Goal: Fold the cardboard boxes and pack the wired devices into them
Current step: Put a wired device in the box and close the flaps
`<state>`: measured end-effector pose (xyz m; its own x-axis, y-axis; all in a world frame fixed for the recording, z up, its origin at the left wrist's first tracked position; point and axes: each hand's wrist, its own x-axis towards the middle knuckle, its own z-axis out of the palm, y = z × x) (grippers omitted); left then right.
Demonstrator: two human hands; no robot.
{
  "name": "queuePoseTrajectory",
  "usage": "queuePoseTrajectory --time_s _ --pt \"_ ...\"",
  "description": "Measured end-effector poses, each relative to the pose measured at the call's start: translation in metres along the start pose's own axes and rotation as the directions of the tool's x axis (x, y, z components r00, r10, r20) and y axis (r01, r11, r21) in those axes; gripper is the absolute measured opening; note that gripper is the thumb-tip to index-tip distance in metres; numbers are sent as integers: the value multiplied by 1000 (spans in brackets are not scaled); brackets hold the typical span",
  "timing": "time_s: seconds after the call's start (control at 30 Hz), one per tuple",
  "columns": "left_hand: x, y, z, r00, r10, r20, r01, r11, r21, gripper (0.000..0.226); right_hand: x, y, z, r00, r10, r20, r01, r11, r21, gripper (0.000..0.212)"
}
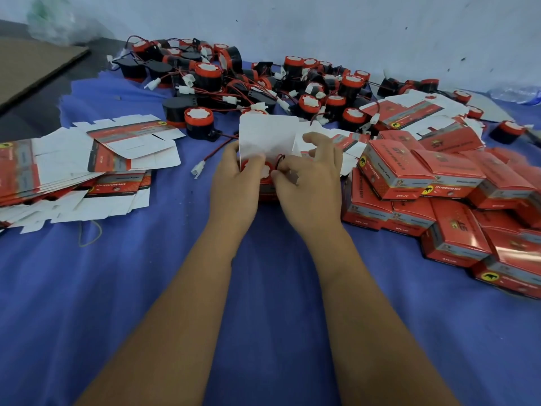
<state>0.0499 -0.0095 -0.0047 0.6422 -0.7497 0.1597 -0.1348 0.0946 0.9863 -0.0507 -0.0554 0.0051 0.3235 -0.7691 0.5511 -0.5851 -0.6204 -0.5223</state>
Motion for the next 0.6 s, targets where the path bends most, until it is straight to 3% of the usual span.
queuePoseTrajectory --time_s 0.3,0.37,0.47,0.6 --pt "4 -6 1 999 29 19 -30 999 20 28 -2 2 4 996 -54 -74 58 997 43 10" --pt "5 -6 0 999 39 9 -40 999 27 26 -3 2 2 997 -24 -71 36 983 178 7" --pt "5 -5 0 1000 25 -12 -24 999 46 27 -3 -1 -3 991 75 -109 -26 918 397 19" --pt "5 -5 0 999 40 -11 -40 997 66 34 -3 0 -4 983 179 -45 -118 797 592 17"
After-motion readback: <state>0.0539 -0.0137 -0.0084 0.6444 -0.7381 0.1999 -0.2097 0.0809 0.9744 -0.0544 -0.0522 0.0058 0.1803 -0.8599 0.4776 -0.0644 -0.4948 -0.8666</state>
